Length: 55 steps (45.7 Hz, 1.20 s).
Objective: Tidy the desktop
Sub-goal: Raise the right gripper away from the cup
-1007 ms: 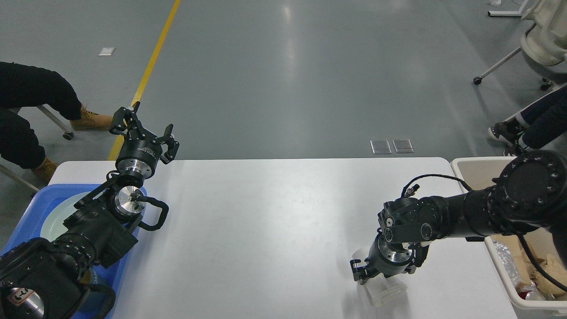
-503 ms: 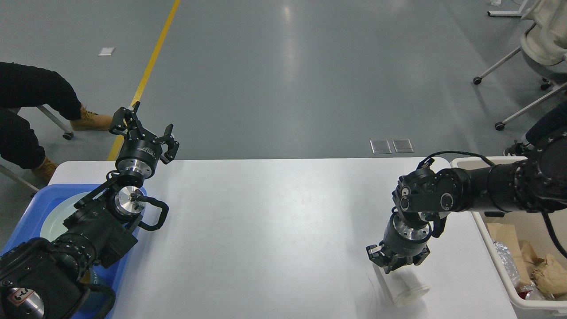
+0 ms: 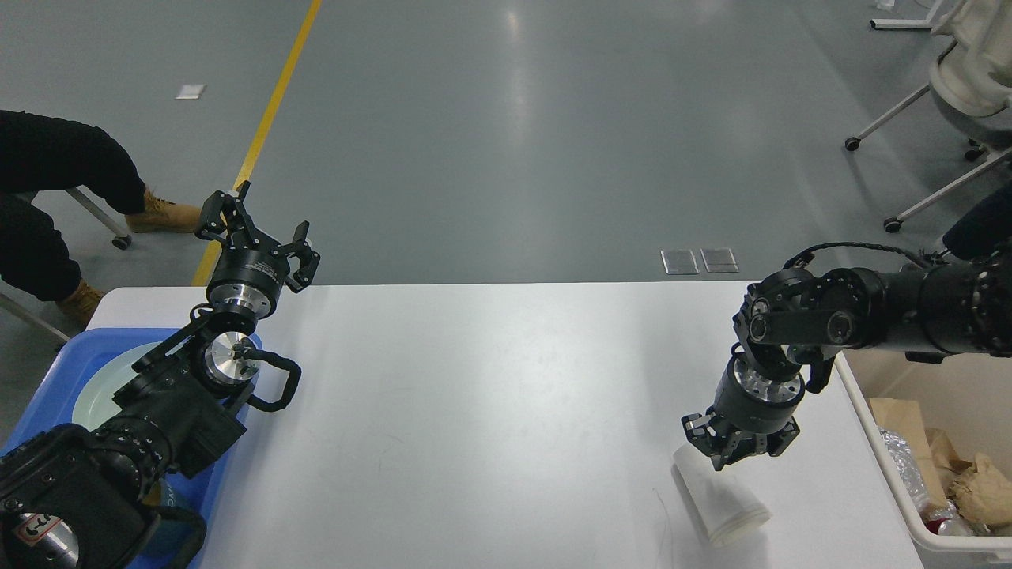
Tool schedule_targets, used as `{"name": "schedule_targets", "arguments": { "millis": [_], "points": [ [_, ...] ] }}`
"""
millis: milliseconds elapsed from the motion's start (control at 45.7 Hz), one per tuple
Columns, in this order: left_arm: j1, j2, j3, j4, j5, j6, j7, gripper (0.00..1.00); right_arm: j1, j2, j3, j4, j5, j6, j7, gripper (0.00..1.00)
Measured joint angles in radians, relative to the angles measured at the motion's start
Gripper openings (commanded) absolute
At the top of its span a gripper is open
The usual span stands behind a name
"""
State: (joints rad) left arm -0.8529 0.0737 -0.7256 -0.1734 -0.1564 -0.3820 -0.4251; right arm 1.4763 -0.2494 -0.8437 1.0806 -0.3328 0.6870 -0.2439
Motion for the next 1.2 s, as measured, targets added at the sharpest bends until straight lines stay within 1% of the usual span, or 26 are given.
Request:
{"name": "schedule_targets", "arguments": {
  "millis": [22,44,66,109,131,285,394,503,569,875,1204],
  "points": [
    [0.000,0.000,0.000,0.000,0.000,0.000,0.000,0.96,0.004,-0.005,0.000,0.001,0.000,0.002,0.000,0.00],
    [0.000,0.000,0.000,0.000,0.000,0.000,0.000,0.96,0.009,-0.014,0.000,0.003,0.000,0.005,0.000,0.12],
    [0.000,0.000,0.000,0.000,0.000,0.000,0.000,0.96,0.014,-0.021,0.000,0.004,0.000,0.006,0.000,0.44],
    [0.000,0.000,0.000,0.000,0.000,0.000,0.000,0.96,0.043,-0.050,-0.001,0.013,0.000,0.013,0.002,0.98],
    [0.000,0.000,0.000,0.000,0.000,0.000,0.000,0.96,0.055,-0.061,-0.002,0.016,0.000,0.015,0.002,1.00],
    [0.000,0.000,0.000,0.000,0.000,0.000,0.000,0.96,0.218,-0.174,-0.012,0.026,0.002,0.046,0.004,1.00],
    [0.000,0.000,0.000,0.000,0.000,0.000,0.000,0.96,0.365,-0.225,-0.052,0.026,0.002,0.135,0.003,1.00],
    [0.000,0.000,0.000,0.000,0.000,0.000,0.000,0.96,0.504,-0.241,-0.093,0.026,0.002,0.228,0.003,1.00],
    [0.000,0.000,0.000,0.000,0.000,0.000,0.000,0.96,0.571,-0.247,-0.106,0.025,0.002,0.259,0.003,1.00],
    [0.000,0.000,0.000,0.000,0.000,0.000,0.000,0.96,0.792,-0.250,-0.138,0.023,-0.002,0.273,0.000,1.00],
    [0.000,0.000,0.000,0.000,0.000,0.000,0.000,0.96,0.898,-0.245,-0.144,0.012,-0.013,0.273,0.000,1.00]
  ]
}}
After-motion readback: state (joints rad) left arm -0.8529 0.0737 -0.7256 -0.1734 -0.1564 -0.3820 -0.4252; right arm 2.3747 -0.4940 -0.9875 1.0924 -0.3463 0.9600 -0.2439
